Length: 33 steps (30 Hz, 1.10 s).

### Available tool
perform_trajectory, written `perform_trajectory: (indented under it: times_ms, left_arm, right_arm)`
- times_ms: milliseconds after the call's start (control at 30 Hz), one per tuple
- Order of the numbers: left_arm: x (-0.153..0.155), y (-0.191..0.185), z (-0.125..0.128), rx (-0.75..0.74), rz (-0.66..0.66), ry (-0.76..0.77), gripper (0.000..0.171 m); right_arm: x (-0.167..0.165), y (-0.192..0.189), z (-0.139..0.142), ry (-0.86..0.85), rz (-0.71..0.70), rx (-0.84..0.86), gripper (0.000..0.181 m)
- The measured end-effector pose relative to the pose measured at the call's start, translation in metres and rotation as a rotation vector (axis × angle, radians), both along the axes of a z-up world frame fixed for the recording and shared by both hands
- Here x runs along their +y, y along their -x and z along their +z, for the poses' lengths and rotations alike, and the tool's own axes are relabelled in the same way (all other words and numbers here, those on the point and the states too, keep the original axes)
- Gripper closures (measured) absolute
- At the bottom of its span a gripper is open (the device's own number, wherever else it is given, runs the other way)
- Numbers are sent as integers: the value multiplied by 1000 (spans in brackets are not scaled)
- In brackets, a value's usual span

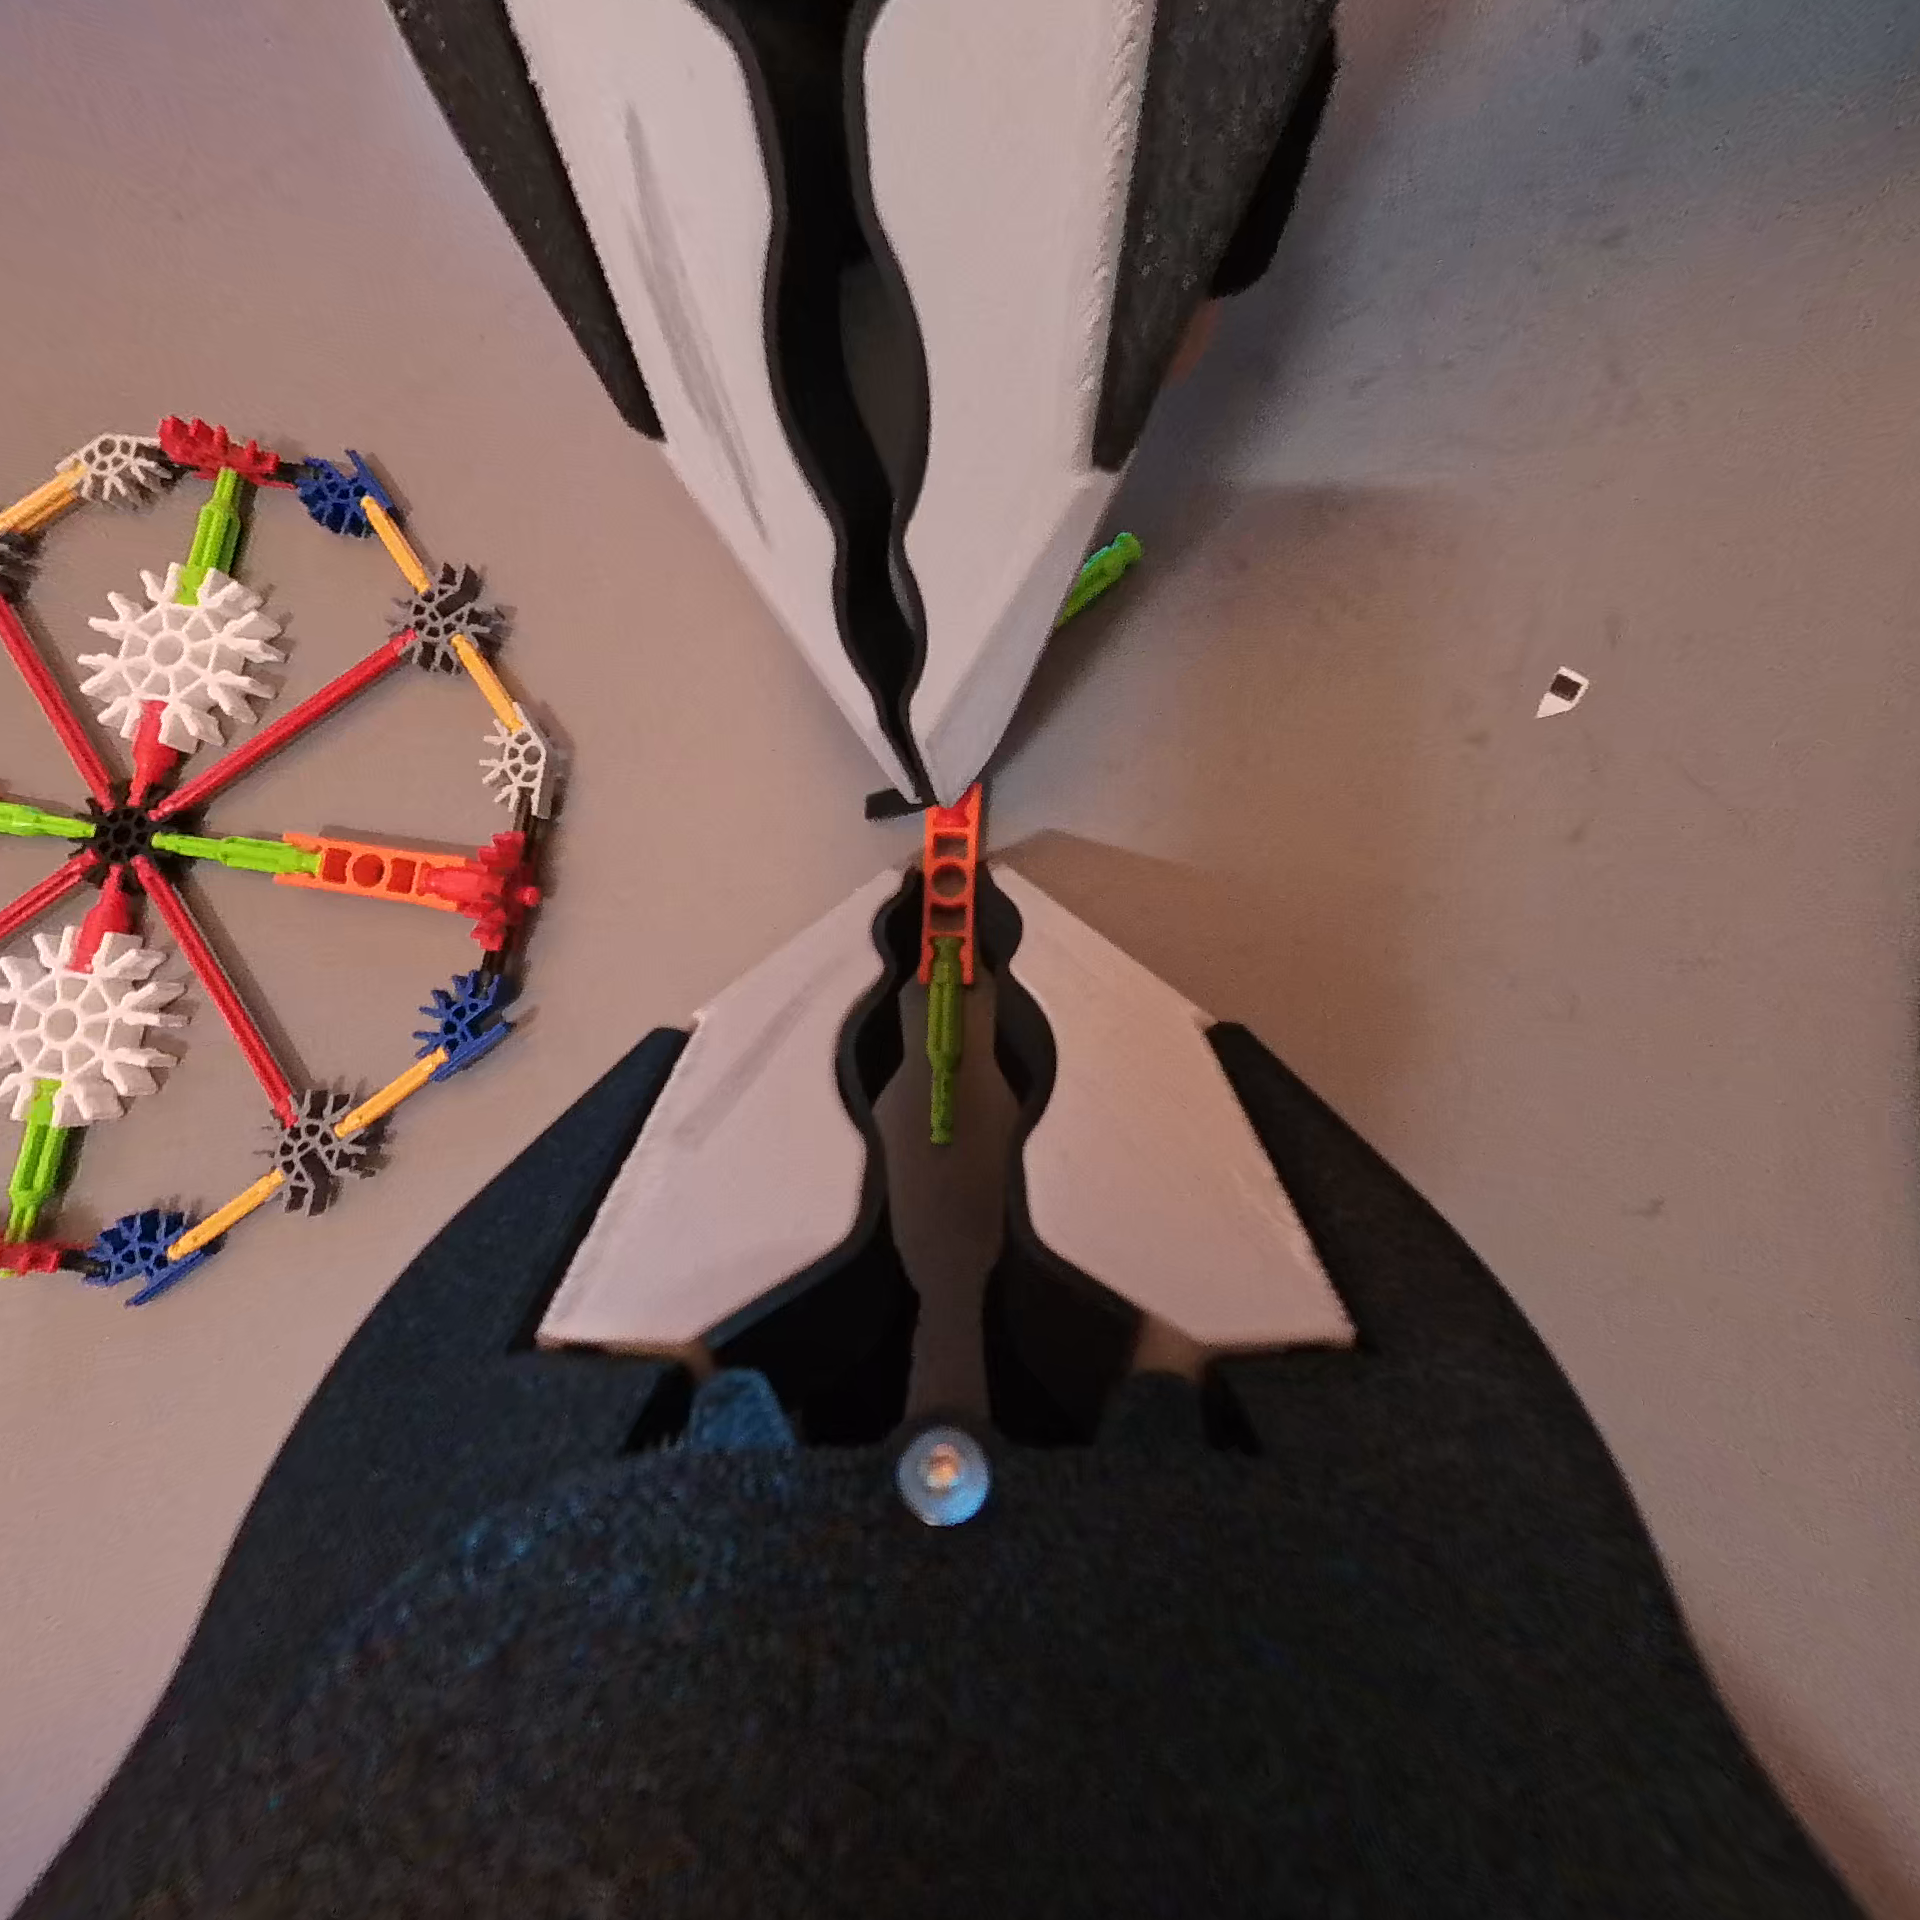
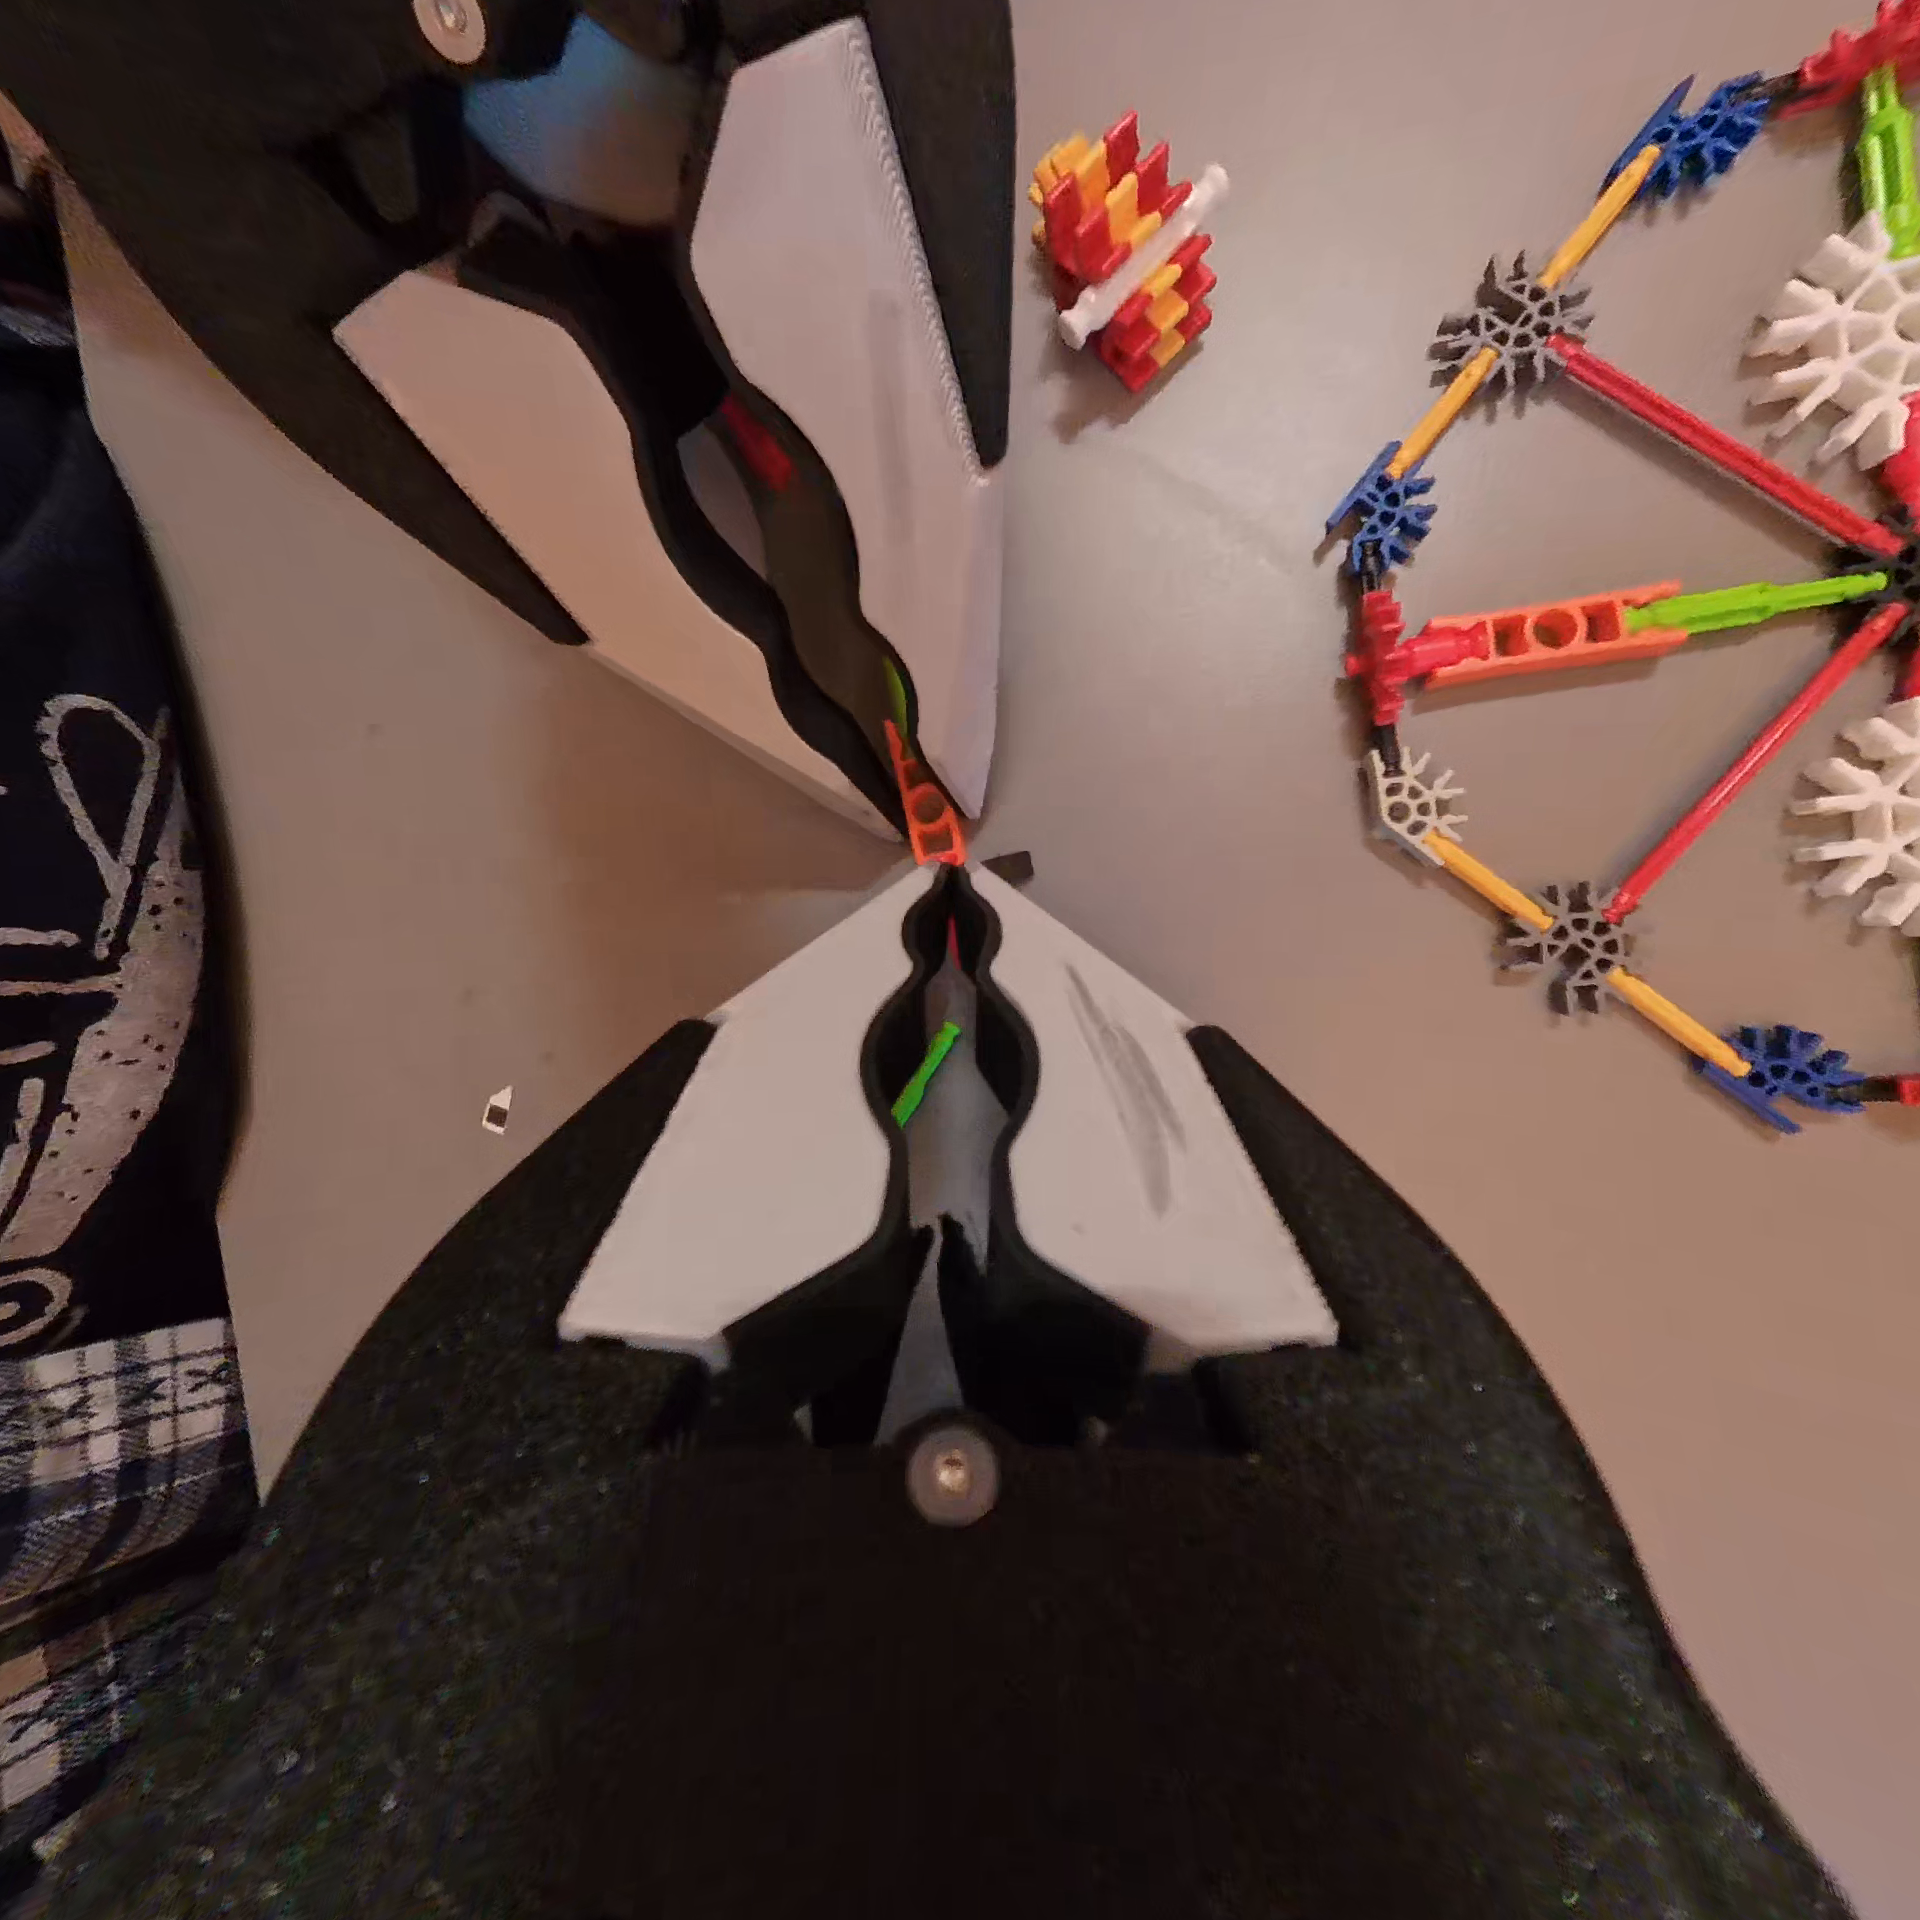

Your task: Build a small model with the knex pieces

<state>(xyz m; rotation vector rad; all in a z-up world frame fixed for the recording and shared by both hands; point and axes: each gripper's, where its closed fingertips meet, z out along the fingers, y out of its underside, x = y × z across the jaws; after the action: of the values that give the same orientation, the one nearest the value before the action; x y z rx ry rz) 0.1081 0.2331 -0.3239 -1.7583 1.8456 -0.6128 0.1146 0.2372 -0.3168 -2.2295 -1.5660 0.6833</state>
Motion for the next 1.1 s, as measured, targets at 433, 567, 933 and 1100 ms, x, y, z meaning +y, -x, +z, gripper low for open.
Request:
perform_trajectory:
  times_ms: [433,567,933,1100]
  left_arm:
    - [0,0,0,-11,1,-10,163]
    - [0,0,0,-15,19,-28,163]
    - [11,16,5,22,59,-73,142]
    - [14,21,22,-15,93,-94,139]
  right_arm:
    - [-1,1,-3,-75,35,-135,181]
    - [1,2,-1,-9,-13,-49,181]
    - [13,-42,30,-135,-234,25,159]
    - [1,-36,44,-169,-230,107,153]
